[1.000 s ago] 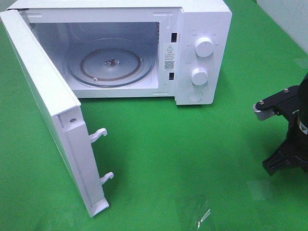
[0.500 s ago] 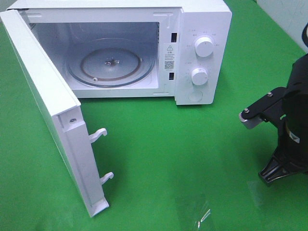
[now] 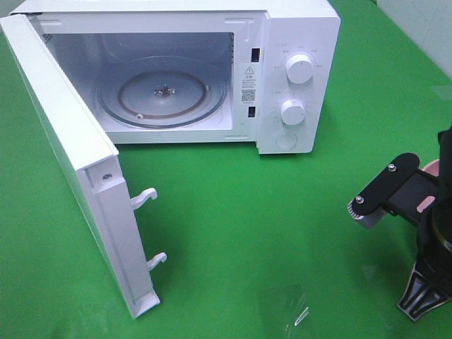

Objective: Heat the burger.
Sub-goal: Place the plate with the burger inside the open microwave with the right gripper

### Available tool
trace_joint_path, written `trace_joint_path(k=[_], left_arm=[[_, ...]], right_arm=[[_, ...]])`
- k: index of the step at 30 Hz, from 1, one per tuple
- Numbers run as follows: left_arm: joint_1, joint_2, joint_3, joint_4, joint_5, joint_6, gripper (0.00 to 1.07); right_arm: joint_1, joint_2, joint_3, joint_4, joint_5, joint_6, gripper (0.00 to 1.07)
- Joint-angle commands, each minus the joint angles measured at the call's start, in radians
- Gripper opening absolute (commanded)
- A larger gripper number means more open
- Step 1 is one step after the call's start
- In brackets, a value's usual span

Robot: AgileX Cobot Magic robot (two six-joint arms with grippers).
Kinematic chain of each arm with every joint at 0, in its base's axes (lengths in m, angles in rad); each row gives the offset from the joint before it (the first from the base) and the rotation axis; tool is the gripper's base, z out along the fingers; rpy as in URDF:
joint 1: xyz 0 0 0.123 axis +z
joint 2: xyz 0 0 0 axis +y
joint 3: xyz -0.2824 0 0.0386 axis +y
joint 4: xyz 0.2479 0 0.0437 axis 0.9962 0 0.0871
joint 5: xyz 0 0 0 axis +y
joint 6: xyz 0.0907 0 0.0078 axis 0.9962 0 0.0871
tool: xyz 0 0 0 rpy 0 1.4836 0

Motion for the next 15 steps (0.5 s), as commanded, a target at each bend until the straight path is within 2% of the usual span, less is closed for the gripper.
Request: trace_joint_path(k=[1, 15], left_arm=[[0.003, -0.018, 0.002, 0.000, -0.006, 0.001, 0.98], [0.003, -0.018, 0.002, 0.000, -0.006, 0.000, 0.98]], right_arm=[[0.029, -0.034, 0.021, -0.049, 0.067, 0.015, 0.00], [0.171, -0.128, 0.037, -0.057, 0.119, 0.015, 0.00]])
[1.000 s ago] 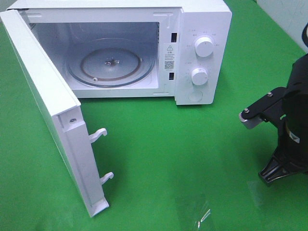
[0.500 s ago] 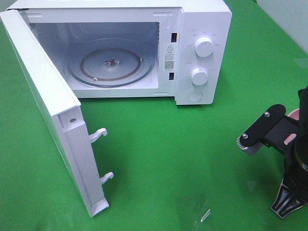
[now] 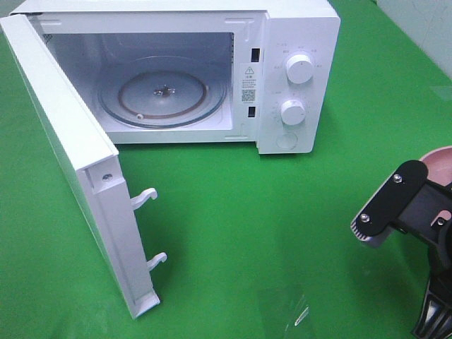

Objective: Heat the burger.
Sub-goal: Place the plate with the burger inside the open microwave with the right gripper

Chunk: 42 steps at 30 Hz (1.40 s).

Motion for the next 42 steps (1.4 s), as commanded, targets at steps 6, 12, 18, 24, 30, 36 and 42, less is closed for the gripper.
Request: trace_joint_path(k=[6, 12, 18, 24, 30, 36, 42], left_arm=[[0.003, -0.018, 0.002, 0.000, -0.006, 0.000, 0.98], [0.003, -0.018, 0.002, 0.000, -0.006, 0.000, 0.98], [0.003, -0.018, 0.002, 0.000, -0.006, 0.000, 0.98], [0.003, -0.018, 0.002, 0.000, -0.006, 0.000, 0.98], [0.003, -0.018, 0.002, 0.000, -0.006, 0.000, 0.98], [0.003, -0.018, 0.002, 0.000, -0.006, 0.000, 0.98], [0.003, -0.018, 0.002, 0.000, -0.006, 0.000, 0.98]], right_arm=[[0.094, -0.009, 0.000, -0.073, 0.043, 0.006, 0.00], [0.148, -0.009, 0.000, -0.135, 0.030, -0.027, 0.00], [0.148, -0.009, -0.001, -0.198, -0.017, -0.068, 0.00], [0.148, -0.009, -0.002, -0.232, -0.066, -0.126, 0.00], [0.148, -0.009, -0.002, -0.244, -0.098, -0.212, 0.00], [0.146, -0.009, -0.002, -0.260, -0.113, -0.244, 0.01], [0.146, -0.009, -0.002, -0.261, -0.182, -0.314, 0.01]])
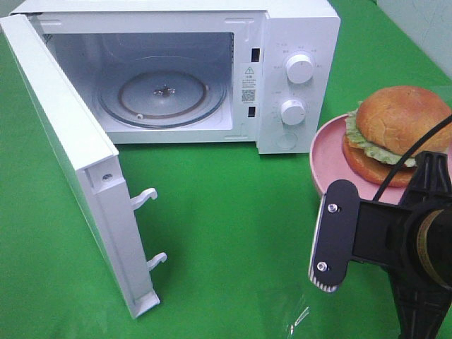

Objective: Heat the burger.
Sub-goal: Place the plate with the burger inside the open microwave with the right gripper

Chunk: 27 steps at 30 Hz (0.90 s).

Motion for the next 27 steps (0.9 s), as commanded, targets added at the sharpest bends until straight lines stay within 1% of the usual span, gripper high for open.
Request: trace_joint_path(k=[1, 4, 9, 15, 18, 21, 27], left_arm=[[0.003, -0.018, 0.002, 0.000, -0.006, 0.000, 0.98], [0.003, -0.018, 0.002, 0.000, -0.006, 0.000, 0.98], [0.003, -0.018, 0.002, 0.000, -0.006, 0.000, 0.98], [0.003, -0.018, 0.002, 0.000, -0.006, 0.000, 0.98], [0.003, -0.018, 0.002, 0.000, -0.006, 0.000, 0.98], [0.003, -0.018, 0.002, 0.000, -0.006, 0.000, 0.98], [0.003, -0.018, 0.002, 0.000, -0.006, 0.000, 0.98]], right_arm=[[0.001, -0.005, -0.002, -0.065, -0.010, -0.053, 0.01], [0.001, -0.005, -0.001, -0.065, -0.057, -0.129, 0.00], [0.001, -0.005, -0.001, -0.065, -0.090, -0.186, 0.00], [0.001, -0.005, -0.001, -0.065, -0.170, -0.344, 0.00], [0.001, -0.005, -0.001, -0.065, -0.178, -0.367, 0.00], [0.001, -0.005, -0.001, -0.070, -0.190, -0.440, 0.00], [-0.003, -0.005, -0.001, -0.073, -0.206, -0.488, 0.00]])
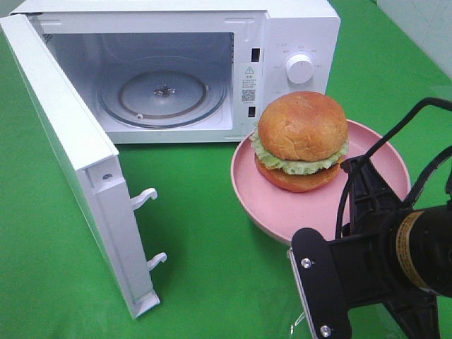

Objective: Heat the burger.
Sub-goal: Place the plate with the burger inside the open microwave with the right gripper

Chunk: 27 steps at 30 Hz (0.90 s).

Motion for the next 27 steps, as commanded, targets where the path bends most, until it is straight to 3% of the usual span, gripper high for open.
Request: trace_joint_path(k=[1, 11, 27], left_arm=[[0.003, -0.018, 0.002, 0.000, -0.006, 0.000, 0.98], [0.003, -0.018, 0.002, 0.000, -0.006, 0.000, 0.98], [0.003, -0.018, 0.002, 0.000, -0.006, 0.000, 0.98]], right_arm=[[-0.006, -0.005, -0.002, -0.059, -0.030, -0.058, 0.00], [-0.170, -0.005, -0.003, -0.009, -0.169, -0.279, 0.00], [-0.337, -0.005, -0.003, 0.410, -0.265, -0.857, 0.00]])
